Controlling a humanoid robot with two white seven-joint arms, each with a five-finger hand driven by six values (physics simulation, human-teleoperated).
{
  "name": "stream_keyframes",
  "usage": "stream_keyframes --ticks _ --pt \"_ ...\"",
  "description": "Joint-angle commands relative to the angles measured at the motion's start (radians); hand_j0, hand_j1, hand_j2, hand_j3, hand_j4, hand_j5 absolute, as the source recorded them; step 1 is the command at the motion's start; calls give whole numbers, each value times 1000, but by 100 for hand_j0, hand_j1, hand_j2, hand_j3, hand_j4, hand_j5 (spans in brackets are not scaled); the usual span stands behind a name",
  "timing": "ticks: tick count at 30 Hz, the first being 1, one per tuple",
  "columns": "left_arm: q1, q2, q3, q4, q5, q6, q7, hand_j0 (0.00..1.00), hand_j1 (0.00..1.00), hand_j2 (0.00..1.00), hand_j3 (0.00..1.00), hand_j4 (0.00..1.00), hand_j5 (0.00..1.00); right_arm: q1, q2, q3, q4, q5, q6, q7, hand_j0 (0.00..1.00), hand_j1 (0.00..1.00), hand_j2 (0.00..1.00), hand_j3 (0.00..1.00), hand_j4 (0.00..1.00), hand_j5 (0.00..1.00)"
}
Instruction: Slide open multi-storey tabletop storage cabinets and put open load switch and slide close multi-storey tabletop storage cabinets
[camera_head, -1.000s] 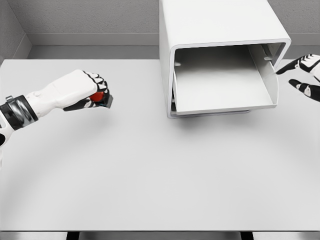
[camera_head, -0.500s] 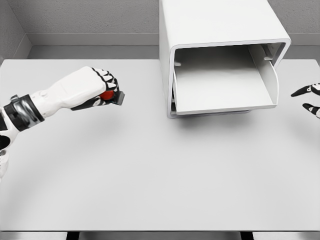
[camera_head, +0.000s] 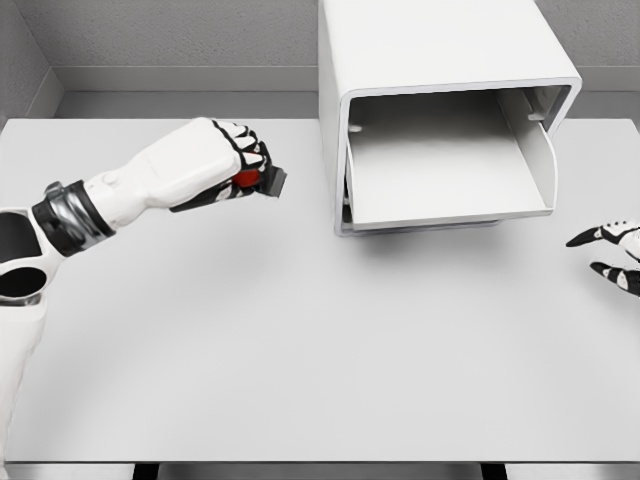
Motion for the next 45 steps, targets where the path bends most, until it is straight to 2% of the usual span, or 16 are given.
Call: stream_keyframes --ticks 1,8,13,24,28,32,45 --pt "0 -17 -2 -1 7 4 1 33 33 33 33 33 33 2 3 0 -39 12 1 -1 61 61 61 61 61 61" --pt "-14 -59 -8 -1 -1 4 1 33 33 33 33 33 33 75 6 2 -220 15 1 -4 61 61 61 61 61 61" --pt "-14 -89 -17 -1 -1 4 1 33 33 33 33 33 33 84 9 6 -289 12 1 -1 61 61 61 61 61 61" --pt "-34 -149 -48 -1 -10 4 1 33 33 33 33 33 33 92 17 -2 -291 12 1 -1 62 62 62 62 62 62" --pt "-46 -172 -80 -1 -19 4 1 33 33 33 33 33 33 92 18 -2 -286 14 1 -1 62 62 62 62 62 62" --pt "-46 -191 -88 -1 -27 4 1 33 33 33 33 33 33 101 37 -2 -291 14 1 -1 63 63 63 63 63 63" --pt "-54 -255 -111 13 -59 4 1 34 34 34 34 34 34 104 37 -3 -286 14 1 -2 63 63 63 63 63 63"
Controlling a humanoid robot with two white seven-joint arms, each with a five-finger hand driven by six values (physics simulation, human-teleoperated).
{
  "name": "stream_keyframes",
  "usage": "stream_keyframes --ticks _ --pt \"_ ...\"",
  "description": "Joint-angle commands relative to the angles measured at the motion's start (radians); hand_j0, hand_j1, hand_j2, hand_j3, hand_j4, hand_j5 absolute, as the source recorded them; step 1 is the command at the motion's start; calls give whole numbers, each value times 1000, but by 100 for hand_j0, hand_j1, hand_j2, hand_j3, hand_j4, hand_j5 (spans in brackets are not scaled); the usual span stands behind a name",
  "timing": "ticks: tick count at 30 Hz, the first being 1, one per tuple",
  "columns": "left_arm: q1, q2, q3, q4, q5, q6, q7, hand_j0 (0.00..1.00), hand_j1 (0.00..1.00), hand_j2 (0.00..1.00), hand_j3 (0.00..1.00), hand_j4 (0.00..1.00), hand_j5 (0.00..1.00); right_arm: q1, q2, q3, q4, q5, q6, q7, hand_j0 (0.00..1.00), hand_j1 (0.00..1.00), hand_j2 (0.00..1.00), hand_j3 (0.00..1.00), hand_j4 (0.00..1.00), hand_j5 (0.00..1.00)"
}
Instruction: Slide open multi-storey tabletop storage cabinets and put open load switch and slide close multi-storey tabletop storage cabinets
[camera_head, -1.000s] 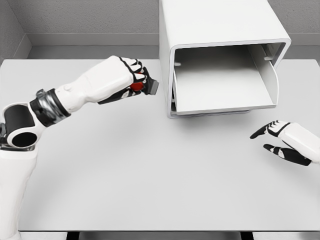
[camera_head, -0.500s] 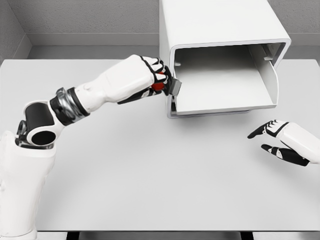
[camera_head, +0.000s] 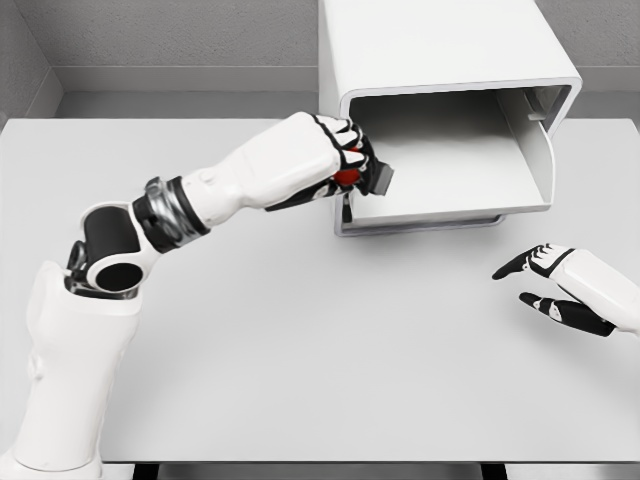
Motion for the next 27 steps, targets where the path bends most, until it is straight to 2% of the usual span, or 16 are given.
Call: stream_keyframes --ticks 1,8,14,27 --pt "0 -10 -5 2 3 3 1 34 34 34 34 34 34 0 -1 0 1 -7 0 0 63 63 63 63 63 63" --pt "-5 -26 -20 2 3 3 1 34 34 34 34 34 34 0 -3 -2 5 -7 0 0 63 63 63 63 63 63" --pt "-12 -66 -20 14 -46 3 1 34 34 34 34 34 34 0 -1 -2 5 -7 0 0 63 63 63 63 63 63" --pt "-52 -102 -57 93 -90 3 1 34 34 34 34 34 34 2 -1 -2 5 -7 0 -2 63 63 63 63 63 63"
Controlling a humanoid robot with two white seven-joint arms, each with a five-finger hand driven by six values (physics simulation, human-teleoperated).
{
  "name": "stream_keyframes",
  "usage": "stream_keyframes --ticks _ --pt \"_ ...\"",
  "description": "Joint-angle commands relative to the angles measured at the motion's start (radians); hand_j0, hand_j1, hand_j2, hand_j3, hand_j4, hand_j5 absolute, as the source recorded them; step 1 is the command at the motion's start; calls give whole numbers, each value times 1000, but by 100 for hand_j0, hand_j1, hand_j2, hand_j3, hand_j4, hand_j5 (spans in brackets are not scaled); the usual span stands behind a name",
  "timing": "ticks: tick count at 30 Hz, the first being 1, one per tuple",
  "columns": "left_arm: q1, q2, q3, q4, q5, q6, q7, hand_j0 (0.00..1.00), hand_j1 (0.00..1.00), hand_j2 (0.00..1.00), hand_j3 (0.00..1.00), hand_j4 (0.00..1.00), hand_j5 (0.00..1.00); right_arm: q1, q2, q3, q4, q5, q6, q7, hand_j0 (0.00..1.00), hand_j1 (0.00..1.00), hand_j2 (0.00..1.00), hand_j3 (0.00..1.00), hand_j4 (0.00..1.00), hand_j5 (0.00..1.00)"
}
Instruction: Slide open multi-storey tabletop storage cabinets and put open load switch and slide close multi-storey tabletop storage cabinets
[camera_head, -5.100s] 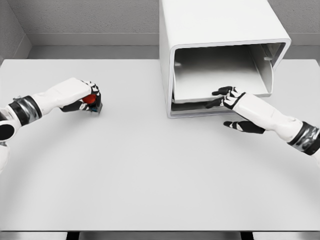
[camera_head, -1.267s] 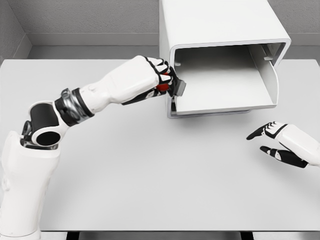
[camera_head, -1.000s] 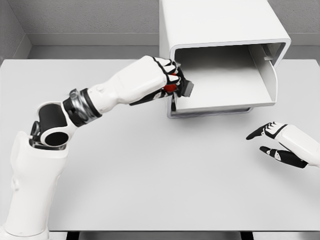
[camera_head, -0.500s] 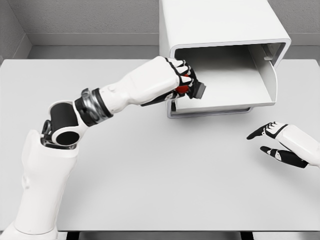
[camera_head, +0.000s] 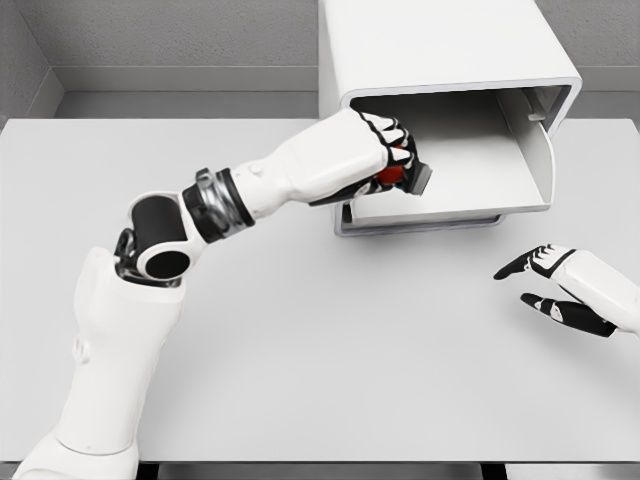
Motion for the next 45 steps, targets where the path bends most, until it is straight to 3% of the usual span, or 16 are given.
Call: stream_keyframes --ticks 1,16,38,45 --pt "0 -2 -9 19 -4 3 1 34 34 34 34 34 34 0 -1 0 0 -7 0 0 63 63 63 63 63 63" --pt "-21 -2 -34 69 -10 3 1 34 34 34 34 34 34 0 -1 0 1 -7 0 0 64 64 64 64 64 64" --pt "-51 -2 -67 60 -11 3 1 35 35 35 35 35 35 0 -1 0 18 -7 0 -4 66 66 66 66 66 66" --pt "-75 -2 -76 66 -47 3 1 35 35 35 35 35 35 0 -1 0 18 -7 0 -4 67 67 67 67 67 67"
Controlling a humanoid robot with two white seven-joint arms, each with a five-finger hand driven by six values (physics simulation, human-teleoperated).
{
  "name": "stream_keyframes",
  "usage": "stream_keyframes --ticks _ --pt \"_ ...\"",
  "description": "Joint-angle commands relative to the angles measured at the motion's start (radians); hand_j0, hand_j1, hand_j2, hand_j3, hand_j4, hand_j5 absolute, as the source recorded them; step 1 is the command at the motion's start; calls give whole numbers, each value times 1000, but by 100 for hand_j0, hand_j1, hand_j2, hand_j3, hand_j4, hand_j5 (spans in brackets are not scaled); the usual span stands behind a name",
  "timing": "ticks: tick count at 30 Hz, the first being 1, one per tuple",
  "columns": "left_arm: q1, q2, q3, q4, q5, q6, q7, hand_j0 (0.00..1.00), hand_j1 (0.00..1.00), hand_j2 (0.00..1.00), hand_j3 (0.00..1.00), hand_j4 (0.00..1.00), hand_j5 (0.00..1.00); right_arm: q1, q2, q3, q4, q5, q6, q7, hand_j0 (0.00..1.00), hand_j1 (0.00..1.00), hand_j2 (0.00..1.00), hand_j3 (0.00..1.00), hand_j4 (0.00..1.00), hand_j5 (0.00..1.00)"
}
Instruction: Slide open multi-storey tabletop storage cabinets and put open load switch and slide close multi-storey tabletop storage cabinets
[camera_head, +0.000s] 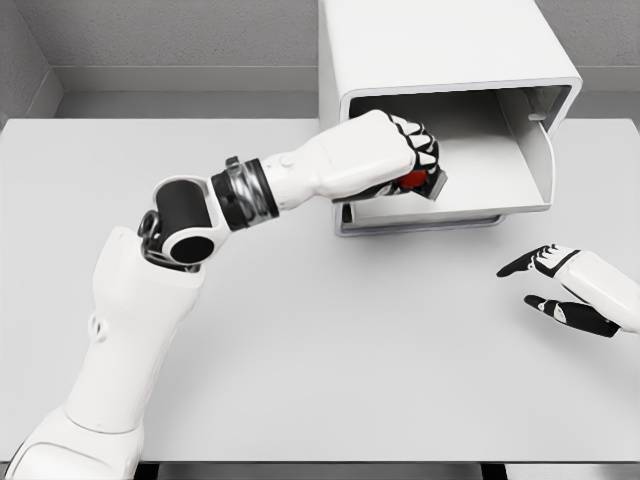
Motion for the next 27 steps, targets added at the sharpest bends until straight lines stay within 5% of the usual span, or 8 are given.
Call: stream_keyframes --ticks 1,8,18,27 --pt "0 0 -6 4 -4 3 1 36 36 36 36 36 36 0 -1 0 0 -7 0 0 67 67 67 67 67 67" --pt "-5 0 -12 13 -12 3 1 38 38 38 38 38 38 0 -1 0 0 -7 0 -2 68 68 68 68 68 68" --pt "-5 0 -12 15 -12 3 1 60 60 60 60 60 60 0 -1 0 0 -7 0 -2 69 69 69 69 69 69" --pt "-5 0 -14 13 -13 3 1 62 62 62 62 62 62 0 -1 0 7 -7 0 -3 69 69 69 69 69 69"
